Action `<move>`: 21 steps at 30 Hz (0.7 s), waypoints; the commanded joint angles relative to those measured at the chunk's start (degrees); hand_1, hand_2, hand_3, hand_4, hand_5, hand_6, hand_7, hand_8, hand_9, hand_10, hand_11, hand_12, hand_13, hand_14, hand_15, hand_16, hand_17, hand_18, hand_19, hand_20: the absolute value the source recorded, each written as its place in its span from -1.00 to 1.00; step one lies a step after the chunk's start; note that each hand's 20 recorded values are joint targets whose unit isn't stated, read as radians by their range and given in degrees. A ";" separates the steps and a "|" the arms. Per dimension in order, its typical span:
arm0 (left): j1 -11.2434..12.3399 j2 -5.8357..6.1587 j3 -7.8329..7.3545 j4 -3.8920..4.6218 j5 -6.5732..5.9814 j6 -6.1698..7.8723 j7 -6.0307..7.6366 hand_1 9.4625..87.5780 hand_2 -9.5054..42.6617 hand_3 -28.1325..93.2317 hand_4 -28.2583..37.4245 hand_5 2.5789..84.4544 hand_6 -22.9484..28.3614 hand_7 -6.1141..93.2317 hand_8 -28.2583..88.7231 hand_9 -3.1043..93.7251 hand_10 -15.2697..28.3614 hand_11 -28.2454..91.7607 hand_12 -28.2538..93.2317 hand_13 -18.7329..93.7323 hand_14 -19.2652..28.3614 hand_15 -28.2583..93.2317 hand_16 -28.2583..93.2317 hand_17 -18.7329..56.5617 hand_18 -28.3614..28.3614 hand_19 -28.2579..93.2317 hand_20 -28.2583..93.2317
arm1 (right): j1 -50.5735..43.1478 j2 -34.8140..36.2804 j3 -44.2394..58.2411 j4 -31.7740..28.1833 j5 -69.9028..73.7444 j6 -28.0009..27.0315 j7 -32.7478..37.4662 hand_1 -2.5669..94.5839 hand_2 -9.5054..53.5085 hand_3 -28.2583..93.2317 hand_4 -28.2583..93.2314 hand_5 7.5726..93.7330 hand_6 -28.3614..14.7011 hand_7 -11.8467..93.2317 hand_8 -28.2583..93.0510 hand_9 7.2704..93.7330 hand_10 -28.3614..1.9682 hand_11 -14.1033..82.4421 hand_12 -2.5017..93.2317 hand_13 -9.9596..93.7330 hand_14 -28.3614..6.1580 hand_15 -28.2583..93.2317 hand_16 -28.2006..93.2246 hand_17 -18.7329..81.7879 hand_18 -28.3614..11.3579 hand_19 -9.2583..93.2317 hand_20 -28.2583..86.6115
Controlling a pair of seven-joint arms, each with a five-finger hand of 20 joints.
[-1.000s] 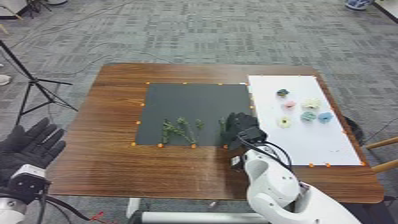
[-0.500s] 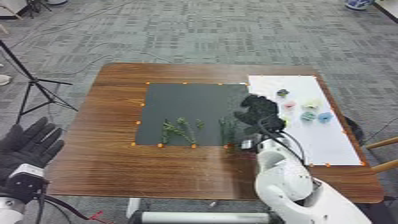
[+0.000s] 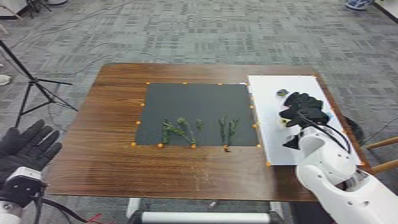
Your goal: Arrange flowers
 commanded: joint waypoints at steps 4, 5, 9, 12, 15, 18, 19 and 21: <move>0.03 -0.38 0.35 -0.43 -0.02 0.24 0.04 -0.54 -0.09 0.62 -0.95 -0.10 0.23 -0.68 -0.64 -0.27 0.34 -0.27 -0.31 -0.27 0.37 -0.14 -0.54 -0.58 0.39 -0.25 -0.33 | -1.06 -1.18 -0.98 -0.93 -0.86 -3.64 1.03 -0.03 -1.00 0.75 -1.00 0.33 0.18 -0.50 -0.73 0.28 -0.04 -0.40 -0.65 0.33 -0.17 0.68 -0.07 -0.19 -0.85 0.60 0.17; 0.06 -0.43 0.42 -0.42 0.02 0.11 0.09 -0.54 -0.09 0.62 -0.95 -0.10 0.23 -0.68 -0.64 -0.27 0.34 -0.27 -0.31 -0.27 0.37 -0.14 -0.54 -0.58 0.39 -0.25 -0.33 | -0.99 -1.37 -0.84 -0.77 -0.81 -4.46 0.92 -0.03 -1.00 0.75 -1.00 0.34 0.18 -0.51 -0.73 0.29 -0.05 -0.40 -0.65 0.33 -0.17 0.69 -0.07 -0.19 -0.85 0.59 0.17; -0.67 -0.19 0.80 -0.20 0.23 0.22 -0.41 -0.54 -0.09 0.62 -0.95 -0.10 0.23 -0.68 -0.64 -0.27 0.34 -0.27 -0.31 -0.27 0.37 -0.14 -0.54 -0.58 0.39 -0.25 -0.33 | -2.38 -1.45 0.05 -0.54 0.36 -5.91 1.45 -0.07 -1.00 0.71 -1.00 0.33 0.15 -0.54 -0.73 0.29 -0.06 -0.42 -0.66 0.34 -0.19 0.70 -0.08 -0.19 -0.87 0.59 0.18; -0.82 -0.11 0.80 -0.22 0.32 0.36 -0.66 -0.54 -0.09 0.61 -0.95 -0.10 0.23 -0.68 -0.64 -0.27 0.34 -0.27 -0.31 -0.27 0.37 -0.15 -0.54 -0.58 0.39 -0.25 -0.33 | -2.84 -1.64 -0.04 0.74 -0.06 -4.95 1.64 -0.11 -1.00 0.65 -1.00 0.30 0.11 -0.56 -0.72 0.28 -0.10 -0.43 -0.67 0.34 -0.19 0.71 -0.08 -0.19 -0.87 0.58 0.18; -0.86 -0.02 0.66 -0.21 0.28 0.48 -0.74 -0.54 -0.09 0.62 -0.95 -0.10 0.23 -0.68 -0.64 -0.27 0.34 -0.27 -0.31 -0.27 0.37 -0.15 -0.54 -0.58 0.39 -0.25 -0.33 | -2.67 -1.81 -0.54 2.57 -0.52 -3.98 1.59 -0.06 -1.00 0.66 -1.00 0.28 0.12 -0.54 -0.72 0.27 -0.08 -0.42 -0.66 0.34 -0.18 0.71 -0.09 -0.19 -0.87 0.58 0.18; -0.94 0.11 0.66 -0.12 0.24 0.33 -0.74 -0.54 -0.08 0.61 -0.95 -0.10 0.23 -0.68 -0.64 -0.27 0.34 -0.27 -0.31 -0.27 0.37 -0.15 -0.54 -0.58 0.39 -0.25 -0.33 | -2.10 -1.67 -1.97 5.06 -1.49 -1.33 2.39 0.03 -1.00 0.69 -0.99 0.27 0.18 -0.50 -0.72 0.27 -0.02 -0.39 -0.65 0.35 -0.13 0.72 -0.09 -0.18 -0.86 0.59 0.18; -0.95 0.11 0.71 -0.12 0.33 0.25 -0.83 -0.54 -0.08 0.61 -0.95 -0.10 0.23 -0.68 -0.64 -0.27 0.34 -0.27 -0.31 -0.27 0.37 -0.15 -0.54 -0.58 0.39 -0.25 -0.33 | -2.05 -1.74 -2.28 5.81 -1.96 -0.54 2.80 0.06 -1.00 0.70 -1.00 0.28 0.21 -0.48 -0.73 0.28 0.00 -0.38 -0.65 0.36 -0.11 0.72 -0.10 -0.17 -0.84 0.60 0.18; -0.85 0.12 0.74 -0.15 0.28 0.15 -0.79 -0.54 -0.08 0.61 -0.95 -0.10 0.23 -0.68 -0.64 -0.27 0.34 -0.27 -0.31 -0.27 0.37 -0.15 -0.54 -0.58 0.39 -0.25 -0.33 | -2.06 -1.67 -2.62 6.89 -1.81 0.63 3.02 0.15 -1.00 0.69 -1.00 0.29 0.24 -0.45 -0.74 0.31 0.05 -0.36 -0.64 0.37 -0.03 0.70 -0.02 -0.15 -0.82 0.62 0.18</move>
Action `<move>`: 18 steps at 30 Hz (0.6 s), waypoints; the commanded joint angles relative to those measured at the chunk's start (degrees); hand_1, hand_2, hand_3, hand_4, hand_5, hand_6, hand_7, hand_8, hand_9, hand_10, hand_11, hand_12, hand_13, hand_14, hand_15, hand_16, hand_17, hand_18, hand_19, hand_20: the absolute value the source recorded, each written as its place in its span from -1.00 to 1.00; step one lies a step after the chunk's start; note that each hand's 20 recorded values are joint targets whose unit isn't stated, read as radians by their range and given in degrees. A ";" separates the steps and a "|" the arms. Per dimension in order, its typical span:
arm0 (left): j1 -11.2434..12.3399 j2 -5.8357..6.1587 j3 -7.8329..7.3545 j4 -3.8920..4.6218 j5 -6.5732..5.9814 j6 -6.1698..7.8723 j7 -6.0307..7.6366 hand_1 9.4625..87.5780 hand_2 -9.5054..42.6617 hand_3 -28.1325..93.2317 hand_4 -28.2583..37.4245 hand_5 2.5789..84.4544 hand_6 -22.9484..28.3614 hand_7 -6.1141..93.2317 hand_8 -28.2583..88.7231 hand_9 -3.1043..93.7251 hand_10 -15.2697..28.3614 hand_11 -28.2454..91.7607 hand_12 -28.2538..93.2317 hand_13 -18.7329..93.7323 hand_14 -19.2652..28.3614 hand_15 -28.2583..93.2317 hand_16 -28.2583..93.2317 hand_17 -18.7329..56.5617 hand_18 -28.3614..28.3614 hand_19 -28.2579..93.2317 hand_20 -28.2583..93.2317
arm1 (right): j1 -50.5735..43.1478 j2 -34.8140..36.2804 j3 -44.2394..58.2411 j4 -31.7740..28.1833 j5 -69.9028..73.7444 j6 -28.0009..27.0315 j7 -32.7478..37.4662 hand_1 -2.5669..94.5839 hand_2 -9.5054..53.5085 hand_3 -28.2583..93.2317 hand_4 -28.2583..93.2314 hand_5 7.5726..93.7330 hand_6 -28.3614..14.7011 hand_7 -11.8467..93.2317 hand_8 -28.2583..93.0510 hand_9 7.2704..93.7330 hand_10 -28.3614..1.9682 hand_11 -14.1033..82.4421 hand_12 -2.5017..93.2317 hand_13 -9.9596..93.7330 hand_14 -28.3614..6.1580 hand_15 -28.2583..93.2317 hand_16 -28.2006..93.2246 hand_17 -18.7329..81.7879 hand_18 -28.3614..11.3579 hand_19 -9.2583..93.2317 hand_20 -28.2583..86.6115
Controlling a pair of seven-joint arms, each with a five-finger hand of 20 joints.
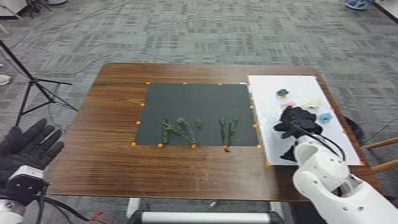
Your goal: Arrange flowers
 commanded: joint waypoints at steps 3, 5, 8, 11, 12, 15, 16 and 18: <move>0.44 0.03 -0.13 -0.29 0.25 0.13 -0.38 -0.54 -0.08 0.61 -0.95 -0.10 0.23 -0.68 -0.64 -0.27 0.34 -0.27 -0.31 -0.27 0.37 -0.14 -0.54 -0.58 0.39 -0.25 -0.33 | 0.35 0.16 -3.99 7.32 -4.10 11.42 2.71 0.29 -1.00 0.65 -1.00 0.33 0.31 -0.41 -0.75 0.38 0.12 -0.32 -0.62 0.41 0.10 0.68 0.08 -0.11 -0.79 0.64 0.18; 0.43 0.00 -0.12 -0.31 0.20 0.16 -0.46 -0.54 -0.08 0.61 -0.95 -0.10 0.23 -0.68 -0.64 -0.27 0.34 -0.27 -0.31 -0.27 0.37 -0.14 -0.54 -0.58 0.39 -0.25 -0.33 | 0.63 0.23 -4.84 8.05 -5.37 14.38 2.83 0.35 -1.00 0.63 -1.00 0.38 0.36 -0.40 -0.76 0.50 0.25 -0.43 -0.46 0.45 0.12 0.69 0.10 -0.08 -0.77 0.66 0.18; 0.39 0.01 -0.04 -0.39 0.18 0.25 -0.21 -0.54 -0.08 0.62 -0.95 -0.10 0.23 -0.67 -0.64 -0.27 0.34 -0.27 -0.31 -0.27 0.37 -0.14 -0.54 -0.58 0.39 -0.25 -0.33 | 1.11 0.51 -5.68 8.38 -6.47 18.01 2.19 0.47 -1.00 0.56 -1.00 0.47 0.42 -0.39 -0.64 0.71 0.39 -0.57 -0.28 0.52 0.17 0.72 0.10 -0.03 -0.72 0.67 0.20; 0.41 -0.05 0.06 -0.42 0.12 0.08 -0.01 -0.54 -0.08 0.61 -0.95 -0.09 0.23 -0.67 -0.64 -0.27 0.34 -0.27 -0.31 -0.27 0.37 -0.14 -0.55 -0.58 0.39 -0.25 -0.33 | 1.74 0.88 -6.67 8.07 -8.05 21.69 1.95 0.49 -1.00 0.57 -1.00 0.57 0.46 -0.37 -0.55 0.82 0.44 -0.56 -0.22 0.59 0.17 0.73 0.07 0.00 -0.69 0.68 0.21; 0.44 -0.07 0.05 -0.47 0.12 0.09 -0.02 -0.54 -0.08 0.62 -0.95 -0.09 0.23 -0.67 -0.64 -0.27 0.34 -0.27 -0.31 -0.27 0.37 -0.14 -0.55 -0.58 0.39 -0.25 -0.33 | 2.00 0.83 -6.79 7.94 -8.78 22.06 1.87 0.50 -1.00 0.57 -1.00 0.59 0.46 -0.37 -0.53 0.85 0.44 -0.57 -0.21 0.60 0.18 0.74 0.04 0.01 -0.69 0.68 0.21; 0.50 -0.27 0.13 -0.43 0.16 0.10 -0.14 -0.54 -0.08 0.62 -0.95 -0.09 0.23 -0.67 -0.64 -0.27 0.35 -0.27 -0.31 -0.27 0.37 -0.14 -0.55 -0.58 0.39 -0.25 -0.33 | 3.12 0.91 -7.76 7.45 -10.69 26.26 2.19 0.50 -1.00 0.57 -1.00 0.62 0.47 -0.36 -0.52 0.88 0.45 -0.56 -0.20 0.62 0.19 0.75 0.03 0.03 -0.69 0.69 0.22; 0.34 -0.24 0.17 -0.37 0.14 0.05 -0.22 -0.54 -0.08 0.62 -0.95 -0.09 0.23 -0.67 -0.64 -0.27 0.34 -0.27 -0.31 -0.27 0.37 -0.14 -0.55 -0.58 0.39 -0.25 -0.33 | 3.28 1.04 -7.85 7.03 -11.58 27.65 1.94 0.50 -1.00 0.57 -1.00 0.62 0.47 -0.36 -0.52 0.88 0.45 -0.56 -0.20 0.62 0.20 0.75 0.03 0.03 -0.69 0.69 0.22; 0.60 -0.35 0.00 -0.44 0.33 -0.08 -0.17 -0.54 -0.08 0.62 -0.95 -0.10 0.23 -0.67 -0.64 -0.27 0.34 -0.27 -0.31 -0.27 0.37 -0.14 -0.54 -0.58 0.39 -0.25 -0.33 | 4.01 1.16 -8.21 5.65 -11.71 29.15 1.50 0.50 -1.00 0.57 -1.00 0.63 0.46 -0.36 -0.52 0.89 0.45 -0.56 -0.20 0.63 0.20 0.75 0.03 0.03 -0.69 0.70 0.22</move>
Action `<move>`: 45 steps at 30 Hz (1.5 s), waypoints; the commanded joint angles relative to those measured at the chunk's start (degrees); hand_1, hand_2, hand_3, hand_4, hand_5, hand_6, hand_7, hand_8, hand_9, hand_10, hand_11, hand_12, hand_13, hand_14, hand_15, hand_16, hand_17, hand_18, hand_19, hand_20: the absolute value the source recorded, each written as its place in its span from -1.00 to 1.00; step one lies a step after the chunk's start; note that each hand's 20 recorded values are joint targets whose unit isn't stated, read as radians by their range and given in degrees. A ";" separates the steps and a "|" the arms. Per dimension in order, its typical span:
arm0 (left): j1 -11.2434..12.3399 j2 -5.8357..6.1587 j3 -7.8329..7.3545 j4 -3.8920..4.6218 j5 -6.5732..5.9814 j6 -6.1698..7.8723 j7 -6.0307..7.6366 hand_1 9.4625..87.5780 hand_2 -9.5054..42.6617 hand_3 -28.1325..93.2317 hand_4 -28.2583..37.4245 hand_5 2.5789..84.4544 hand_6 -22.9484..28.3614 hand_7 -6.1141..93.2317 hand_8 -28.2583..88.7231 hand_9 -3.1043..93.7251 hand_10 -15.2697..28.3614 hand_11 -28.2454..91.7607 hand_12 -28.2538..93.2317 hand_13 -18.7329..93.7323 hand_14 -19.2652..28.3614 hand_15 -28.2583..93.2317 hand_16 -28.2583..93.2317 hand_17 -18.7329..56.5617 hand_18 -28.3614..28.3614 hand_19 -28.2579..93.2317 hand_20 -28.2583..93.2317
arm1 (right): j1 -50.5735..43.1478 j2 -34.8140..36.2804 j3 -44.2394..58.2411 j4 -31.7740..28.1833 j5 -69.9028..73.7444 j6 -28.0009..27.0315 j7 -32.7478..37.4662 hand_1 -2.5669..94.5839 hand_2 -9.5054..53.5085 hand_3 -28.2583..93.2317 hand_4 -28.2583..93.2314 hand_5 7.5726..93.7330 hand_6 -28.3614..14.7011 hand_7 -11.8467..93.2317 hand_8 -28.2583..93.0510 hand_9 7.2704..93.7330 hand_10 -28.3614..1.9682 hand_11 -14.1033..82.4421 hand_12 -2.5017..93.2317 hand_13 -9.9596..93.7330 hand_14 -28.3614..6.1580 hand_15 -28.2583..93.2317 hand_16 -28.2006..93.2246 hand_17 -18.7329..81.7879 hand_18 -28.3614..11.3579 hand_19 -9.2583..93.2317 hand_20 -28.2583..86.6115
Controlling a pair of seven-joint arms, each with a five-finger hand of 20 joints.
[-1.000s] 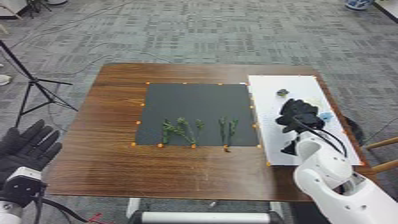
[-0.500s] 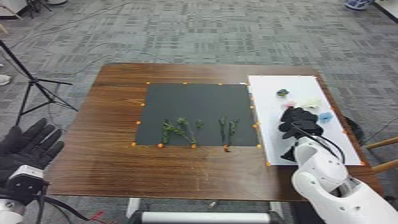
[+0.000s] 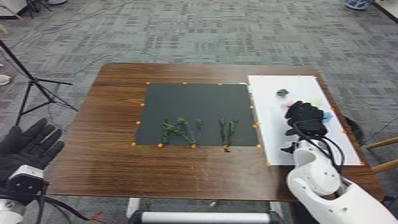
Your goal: Arrange flowers
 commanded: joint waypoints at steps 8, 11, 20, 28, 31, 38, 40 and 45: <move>0.21 -0.04 -0.18 -0.29 0.30 0.17 -0.41 -0.54 -0.09 0.62 -0.95 -0.10 0.23 -0.68 -0.64 -0.27 0.34 -0.27 -0.31 -0.27 0.37 -0.14 -0.55 -0.58 0.39 -0.25 -0.33 | 2.41 1.35 -0.29 -9.82 7.08 2.74 -5.59 0.50 -1.00 0.57 -1.00 0.64 0.47 -0.37 -0.51 0.89 0.45 -0.56 -0.19 0.63 0.20 0.76 0.04 0.03 -0.68 0.70 0.22; 0.49 0.13 -0.84 -0.32 0.32 0.04 -0.46 -0.54 -0.09 0.62 -0.95 -0.10 0.23 -0.68 -0.64 -0.27 0.34 -0.27 -0.31 -0.27 0.37 -0.14 -0.54 -0.58 0.39 -0.25 -0.33 | 3.15 1.16 -0.03 -12.31 13.45 1.85 -10.63 0.49 -1.00 0.57 -1.00 0.63 0.48 -0.37 -0.51 0.89 0.45 -0.56 -0.18 0.62 0.20 0.76 0.04 0.02 -0.67 0.70 0.22; 0.52 0.32 -1.85 -0.45 0.39 0.11 -0.38 -0.54 -0.09 0.62 -0.95 -0.10 0.23 -0.68 -0.64 -0.27 0.34 -0.27 -0.31 -0.27 0.37 -0.14 -0.55 -0.58 0.39 -0.25 -0.33 | 17.14 -4.16 -13.29 -11.32 17.65 -0.67 -19.44 0.48 -1.00 0.58 -1.00 0.61 0.49 -0.36 -0.51 0.88 0.47 -0.56 -0.17 0.61 0.22 0.76 0.05 0.01 -0.63 0.69 0.23; -0.32 1.10 -1.01 -0.22 0.16 0.44 0.00 -0.54 -0.09 0.62 -0.95 -0.09 0.23 -0.68 -0.64 -0.27 0.34 -0.27 -0.31 -0.27 0.37 -0.14 -0.54 -0.58 0.39 -0.25 -0.33 | 26.21 -10.80 -25.65 -6.87 18.01 -1.48 -23.35 0.44 -1.00 0.59 -1.00 0.62 0.48 -0.34 -0.51 0.88 0.49 -0.55 -0.15 0.61 0.23 0.77 0.05 0.00 -0.63 0.68 0.23; -0.95 1.31 -0.78 0.07 0.22 0.85 -0.19 -0.54 -0.09 0.62 -0.95 -0.09 0.23 -0.68 -0.64 -0.27 0.34 -0.27 -0.31 -0.27 0.37 -0.14 -0.54 -0.58 0.39 -0.25 -0.33 | 29.13 -13.02 -29.34 -5.06 17.64 -1.76 -24.16 0.44 -1.00 0.59 -1.00 0.62 0.48 -0.33 -0.51 0.89 0.49 -0.54 -0.14 0.61 0.23 0.77 0.06 0.00 -0.63 0.68 0.23; -2.23 1.64 0.14 0.74 -0.02 1.81 -0.19 -0.54 -0.09 0.62 -0.95 -0.10 0.23 -0.68 -0.64 -0.27 0.34 -0.27 -0.31 -0.27 0.37 -0.14 -0.54 -0.58 0.39 -0.25 -0.33 | 34.33 -19.22 -34.29 2.94 19.16 -3.78 -31.92 0.44 -1.00 0.58 -1.00 0.61 0.49 -0.31 -0.52 0.89 0.49 -0.54 -0.14 0.61 0.25 0.77 0.06 0.00 -0.62 0.68 0.24; -2.42 1.78 0.43 0.74 0.05 1.96 -0.19 -0.54 -0.09 0.62 -0.95 -0.09 0.23 -0.68 -0.64 -0.27 0.34 -0.27 -0.31 -0.27 0.37 -0.14 -0.54 -0.58 0.39 -0.25 -0.33 | 35.33 -21.01 -35.51 5.47 19.80 -2.89 -32.48 0.44 -1.00 0.57 -1.00 0.61 0.50 -0.30 -0.52 0.89 0.50 -0.53 -0.13 0.61 0.26 0.78 0.06 0.00 -0.61 0.68 0.24; 2.19 1.38 -0.69 -1.28 -0.41 0.20 2.14 -0.54 -0.09 0.62 -0.95 -0.09 0.22 -0.68 -0.64 -0.27 0.34 -0.27 -0.31 -0.27 0.37 -0.14 -0.54 -0.58 0.39 -0.25 -0.33 | 39.65 -19.60 -44.99 4.17 18.61 1.99 -26.01 0.43 -1.00 0.55 -1.00 0.60 0.51 -0.27 -0.53 0.89 0.52 -0.53 -0.12 0.61 0.27 0.78 0.06 0.00 -0.59 0.67 0.24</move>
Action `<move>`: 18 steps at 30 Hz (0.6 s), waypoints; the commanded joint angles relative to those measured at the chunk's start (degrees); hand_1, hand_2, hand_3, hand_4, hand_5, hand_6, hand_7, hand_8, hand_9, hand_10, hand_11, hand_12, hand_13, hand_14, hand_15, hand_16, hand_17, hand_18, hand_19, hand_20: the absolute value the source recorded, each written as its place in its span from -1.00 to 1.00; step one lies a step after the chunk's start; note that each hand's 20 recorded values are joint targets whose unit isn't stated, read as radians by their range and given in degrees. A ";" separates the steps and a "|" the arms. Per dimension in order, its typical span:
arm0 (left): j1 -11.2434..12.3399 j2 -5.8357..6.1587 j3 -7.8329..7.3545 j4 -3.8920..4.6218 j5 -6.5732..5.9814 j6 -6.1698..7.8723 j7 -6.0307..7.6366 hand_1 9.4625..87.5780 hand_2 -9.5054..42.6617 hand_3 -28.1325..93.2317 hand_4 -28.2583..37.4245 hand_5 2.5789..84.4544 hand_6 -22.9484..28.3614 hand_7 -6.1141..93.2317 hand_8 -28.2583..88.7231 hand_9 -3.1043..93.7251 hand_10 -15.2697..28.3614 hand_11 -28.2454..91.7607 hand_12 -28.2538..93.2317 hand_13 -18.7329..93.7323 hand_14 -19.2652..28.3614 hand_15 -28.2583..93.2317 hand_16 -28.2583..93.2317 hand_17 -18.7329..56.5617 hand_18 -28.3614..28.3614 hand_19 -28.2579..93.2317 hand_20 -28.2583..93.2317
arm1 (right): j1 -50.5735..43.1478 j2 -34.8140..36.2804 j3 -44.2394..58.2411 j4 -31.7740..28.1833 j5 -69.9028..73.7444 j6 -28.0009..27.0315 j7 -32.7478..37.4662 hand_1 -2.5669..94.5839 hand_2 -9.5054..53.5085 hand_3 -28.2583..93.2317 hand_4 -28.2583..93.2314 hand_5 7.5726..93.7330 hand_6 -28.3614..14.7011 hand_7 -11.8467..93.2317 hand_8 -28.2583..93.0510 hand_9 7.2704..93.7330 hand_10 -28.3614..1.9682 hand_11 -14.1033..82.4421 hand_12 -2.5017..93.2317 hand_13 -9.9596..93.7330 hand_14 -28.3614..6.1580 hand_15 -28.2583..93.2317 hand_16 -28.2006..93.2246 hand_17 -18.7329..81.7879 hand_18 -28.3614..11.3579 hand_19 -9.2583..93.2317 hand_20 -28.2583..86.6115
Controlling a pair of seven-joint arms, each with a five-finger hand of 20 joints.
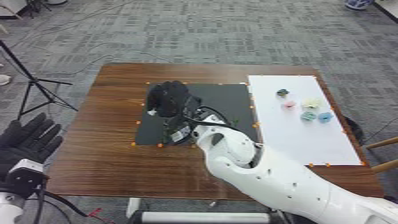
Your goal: Arrange flowers
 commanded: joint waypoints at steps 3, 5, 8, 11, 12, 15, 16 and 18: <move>3.01 0.22 -0.13 -1.40 -0.41 -0.86 1.95 -0.54 -0.09 0.62 -0.95 -0.09 0.22 -0.67 -0.64 -0.27 0.34 -0.28 -0.31 -0.27 0.37 -0.15 -0.55 -0.58 0.39 -0.25 -0.33 | 6.69 -3.02 -11.55 1.61 -0.80 5.78 8.75 0.43 -1.00 0.55 -1.00 0.60 0.52 -0.26 -0.54 0.89 0.53 -0.53 -0.12 0.61 0.27 0.78 0.06 0.00 -0.59 0.67 0.24; 1.31 0.42 0.71 -0.67 -0.37 -0.84 1.27 -0.54 -0.09 0.62 -0.95 -0.09 0.22 -0.67 -0.64 -0.27 0.34 -0.27 -0.31 -0.27 0.37 -0.14 -0.54 -0.58 0.39 -0.25 -0.33 | 5.99 -3.89 -10.94 2.80 0.57 3.99 7.53 0.43 -1.00 0.54 -1.00 0.59 0.52 -0.25 -0.54 0.89 0.53 -0.52 -0.12 0.61 0.27 0.78 0.06 0.00 -0.60 0.67 0.24; -0.66 0.82 1.63 -0.03 0.15 -0.81 0.08 -0.54 -0.09 0.62 -0.95 -0.09 0.22 -0.67 -0.64 -0.27 0.34 -0.27 -0.31 -0.27 0.37 -0.14 -0.54 -0.58 0.39 -0.25 -0.33 | 5.69 -5.14 -11.63 4.75 -0.06 3.86 7.73 0.42 -1.00 0.54 -1.00 0.59 0.52 -0.24 -0.55 0.89 0.53 -0.52 -0.12 0.61 0.26 0.78 0.06 0.00 -0.60 0.67 0.24; -4.11 1.40 3.31 1.33 0.47 -0.60 -1.08 -0.54 -0.09 0.62 -0.95 -0.09 0.22 -0.67 -0.64 -0.27 0.34 -0.27 -0.31 -0.27 0.37 -0.14 -0.54 -0.58 0.39 -0.25 -0.33 | 6.30 -7.06 -12.15 7.93 -0.77 5.34 7.51 0.42 -1.00 0.53 -1.00 0.58 0.52 -0.23 -0.55 0.89 0.53 -0.52 -0.11 0.61 0.26 0.78 0.06 0.00 -0.60 0.67 0.24; -5.16 1.73 3.95 1.74 0.59 -0.55 -1.37 -0.54 -0.09 0.62 -0.95 -0.09 0.22 -0.67 -0.64 -0.27 0.34 -0.27 -0.31 -0.27 0.37 -0.14 -0.54 -0.58 0.39 -0.25 -0.33 | 6.61 -7.50 -12.30 8.80 -1.06 5.85 7.43 0.42 -1.00 0.53 -1.00 0.58 0.52 -0.23 -0.55 0.89 0.53 -0.52 -0.11 0.61 0.26 0.78 0.06 0.00 -0.60 0.67 0.24; -6.41 2.31 4.95 2.09 0.59 -0.64 -1.47 -0.54 -0.09 0.62 -0.95 -0.10 0.22 -0.67 -0.64 -0.27 0.34 -0.27 -0.31 -0.27 0.37 -0.15 -0.54 -0.58 0.39 -0.25 -0.33 | 6.90 -8.17 -11.63 9.61 -0.85 3.83 6.70 0.42 -1.00 0.52 -1.00 0.58 0.52 -0.23 -0.56 0.89 0.52 -0.52 -0.11 0.60 0.26 0.78 0.06 0.00 -0.60 0.67 0.24; -6.60 2.48 5.32 2.14 0.59 -0.68 -1.35 -0.54 -0.10 0.62 -0.95 -0.10 0.22 -0.67 -0.64 -0.27 0.34 -0.27 -0.31 -0.27 0.37 -0.15 -0.54 -0.58 0.39 -0.25 -0.33 | 7.54 -8.09 -12.62 9.84 -1.14 4.44 7.18 0.42 -1.00 0.52 -1.00 0.58 0.52 -0.23 -0.56 0.88 0.52 -0.51 -0.11 0.60 0.27 0.78 0.06 0.00 -0.60 0.67 0.24; -7.11 2.56 5.75 2.32 0.60 -1.00 -1.44 -0.54 -0.10 0.62 -0.95 -0.10 0.22 -0.67 -0.64 -0.27 0.33 -0.27 -0.31 -0.27 0.37 -0.15 -0.54 -0.58 0.39 -0.25 -0.33 | 7.61 -8.29 -12.73 10.39 -2.69 4.09 7.47 0.42 -1.00 0.51 -1.00 0.57 0.51 -0.23 -0.56 0.88 0.52 -0.52 -0.11 0.60 0.27 0.78 0.06 -0.01 -0.60 0.67 0.24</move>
